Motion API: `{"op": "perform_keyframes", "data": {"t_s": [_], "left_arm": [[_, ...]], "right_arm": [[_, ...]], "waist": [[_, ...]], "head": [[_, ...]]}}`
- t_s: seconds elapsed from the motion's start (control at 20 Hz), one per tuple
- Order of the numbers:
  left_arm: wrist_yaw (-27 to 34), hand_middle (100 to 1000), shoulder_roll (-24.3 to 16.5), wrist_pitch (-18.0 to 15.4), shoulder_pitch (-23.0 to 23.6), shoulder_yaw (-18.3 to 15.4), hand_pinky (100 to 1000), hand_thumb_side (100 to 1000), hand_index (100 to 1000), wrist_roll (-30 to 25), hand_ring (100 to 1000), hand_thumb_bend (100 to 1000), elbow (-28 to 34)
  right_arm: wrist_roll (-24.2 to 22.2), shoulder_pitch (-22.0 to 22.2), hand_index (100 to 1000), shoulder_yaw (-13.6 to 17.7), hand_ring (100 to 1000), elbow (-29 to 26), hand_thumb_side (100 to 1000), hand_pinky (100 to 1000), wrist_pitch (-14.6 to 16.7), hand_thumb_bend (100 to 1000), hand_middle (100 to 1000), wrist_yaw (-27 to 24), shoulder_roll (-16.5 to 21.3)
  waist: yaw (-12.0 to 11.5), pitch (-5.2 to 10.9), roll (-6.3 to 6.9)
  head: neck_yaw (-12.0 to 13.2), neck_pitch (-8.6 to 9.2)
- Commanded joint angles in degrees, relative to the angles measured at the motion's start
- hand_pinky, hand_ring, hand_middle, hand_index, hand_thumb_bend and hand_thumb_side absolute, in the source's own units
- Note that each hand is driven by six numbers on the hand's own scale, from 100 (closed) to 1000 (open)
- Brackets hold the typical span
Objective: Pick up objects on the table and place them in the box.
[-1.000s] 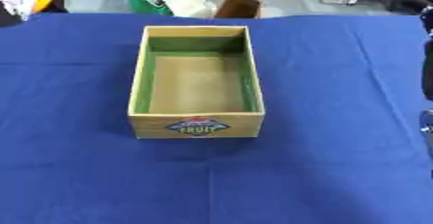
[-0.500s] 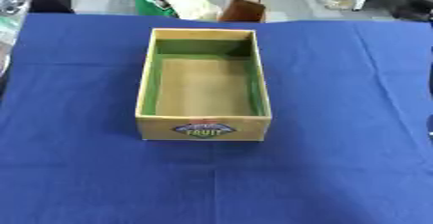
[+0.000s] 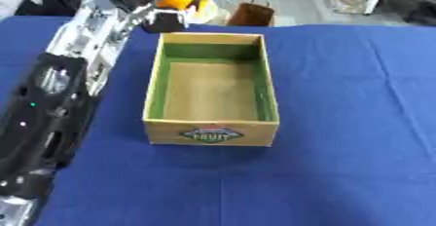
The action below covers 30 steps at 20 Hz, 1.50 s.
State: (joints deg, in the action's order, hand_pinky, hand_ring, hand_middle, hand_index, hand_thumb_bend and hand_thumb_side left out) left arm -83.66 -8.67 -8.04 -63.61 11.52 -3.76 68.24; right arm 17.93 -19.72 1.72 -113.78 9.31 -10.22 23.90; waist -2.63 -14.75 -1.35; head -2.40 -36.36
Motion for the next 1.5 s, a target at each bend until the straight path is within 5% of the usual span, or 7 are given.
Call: {"op": "perform_keyframes", "data": {"t_s": [0.05, 0.6, 1.0, 1.25, 1.45, 1.5], "left_arm": [[-3.56, 417, 2.12, -0.66, -1.61, -0.35, 244, 374, 561, 1.73, 413, 100, -2.62], [-1.62, 457, 5.55, -4.28, 0.14, 0.29, 311, 321, 580, 0.9, 454, 100, -7.21], [1.43, 547, 4.99, -5.89, 1.34, 0.6, 422, 208, 658, -7.06, 536, 100, -7.89], [0.66, 639, 4.56, -5.52, 1.39, 0.29, 512, 414, 769, -16.83, 617, 100, -7.48], [-2.53, 717, 4.17, -4.95, 1.34, 0.21, 580, 685, 856, -19.54, 686, 453, -5.97], [-3.13, 717, 4.18, -4.9, 1.4, 0.09, 580, 685, 856, -19.65, 686, 453, -5.73]], "right_arm": [[-0.27, -1.07, 790, 0.02, 737, -0.81, 1000, 756, 0.05, 100, 679, -0.46, 0.5], [-0.26, -1.18, 789, 0.08, 738, -0.81, 1000, 756, 0.09, 100, 679, -0.62, 0.19], [-0.01, -0.82, 789, 0.29, 738, -0.81, 1000, 757, 0.1, 100, 679, -0.43, 0.26], [0.11, -0.67, 789, 0.34, 738, -0.81, 1000, 756, 0.14, 100, 679, -0.37, 0.26], [0.11, -0.56, 789, 0.35, 738, -0.81, 1000, 757, 0.12, 100, 679, -0.33, 0.11], [0.11, -0.52, 789, 0.35, 738, -0.81, 1000, 757, 0.1, 100, 679, -0.31, 0.09]], "waist": [[0.32, 0.89, -0.06], [0.71, 0.8, -0.47], [0.5, 0.84, -0.64], [0.49, 0.93, -0.9], [0.52, 0.91, -1.11], [0.51, 0.89, -1.14]], "head": [[0.52, 0.36], [0.46, 0.09], [-0.38, -0.96], [0.17, -0.93], [0.66, -0.71], [0.7, -0.74]]}}
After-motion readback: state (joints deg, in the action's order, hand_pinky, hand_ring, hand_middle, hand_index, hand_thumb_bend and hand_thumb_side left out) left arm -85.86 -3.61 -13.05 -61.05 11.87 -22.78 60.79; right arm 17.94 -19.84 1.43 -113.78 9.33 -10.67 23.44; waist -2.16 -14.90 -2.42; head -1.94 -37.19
